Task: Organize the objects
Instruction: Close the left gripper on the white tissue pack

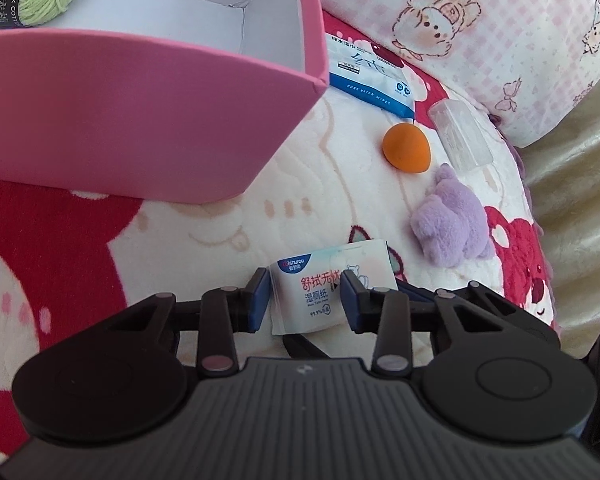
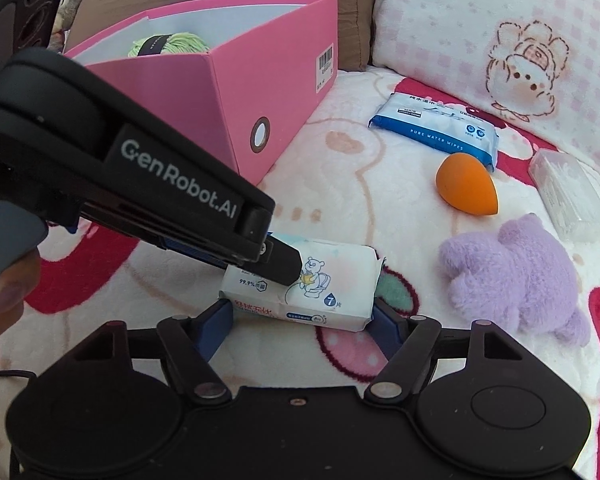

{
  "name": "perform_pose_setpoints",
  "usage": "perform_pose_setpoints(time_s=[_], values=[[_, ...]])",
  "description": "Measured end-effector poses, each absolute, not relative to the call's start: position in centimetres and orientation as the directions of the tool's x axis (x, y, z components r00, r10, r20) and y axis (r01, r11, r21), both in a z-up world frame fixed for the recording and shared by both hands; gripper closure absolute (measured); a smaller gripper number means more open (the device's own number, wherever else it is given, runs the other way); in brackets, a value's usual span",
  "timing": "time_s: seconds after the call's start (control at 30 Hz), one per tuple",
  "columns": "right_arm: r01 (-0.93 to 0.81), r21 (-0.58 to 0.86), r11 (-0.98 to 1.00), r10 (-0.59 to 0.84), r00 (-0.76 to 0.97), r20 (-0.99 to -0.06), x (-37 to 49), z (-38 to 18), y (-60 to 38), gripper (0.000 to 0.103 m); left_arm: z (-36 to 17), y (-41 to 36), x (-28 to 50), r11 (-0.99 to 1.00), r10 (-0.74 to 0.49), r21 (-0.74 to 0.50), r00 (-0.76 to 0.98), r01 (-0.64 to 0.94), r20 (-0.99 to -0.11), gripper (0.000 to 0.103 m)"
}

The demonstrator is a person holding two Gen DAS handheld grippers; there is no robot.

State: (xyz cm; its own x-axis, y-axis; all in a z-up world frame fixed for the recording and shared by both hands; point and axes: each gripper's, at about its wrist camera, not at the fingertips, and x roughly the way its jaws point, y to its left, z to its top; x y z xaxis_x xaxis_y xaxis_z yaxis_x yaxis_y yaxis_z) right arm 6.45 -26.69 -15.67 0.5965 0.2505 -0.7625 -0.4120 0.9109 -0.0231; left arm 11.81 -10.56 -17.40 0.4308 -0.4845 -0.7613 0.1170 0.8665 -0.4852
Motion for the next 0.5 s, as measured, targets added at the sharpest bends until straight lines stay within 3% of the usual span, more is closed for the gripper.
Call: perform_pose_setpoints(time_s=[0.5], values=[[-0.369,0.085,0.925,0.285,0.529,-0.799,4.2,-12.7,-26.5,0.024,-14.8,-9.8,10.2,0.868,-0.493,-0.478,0.340,0.133,-0.801,0.066]])
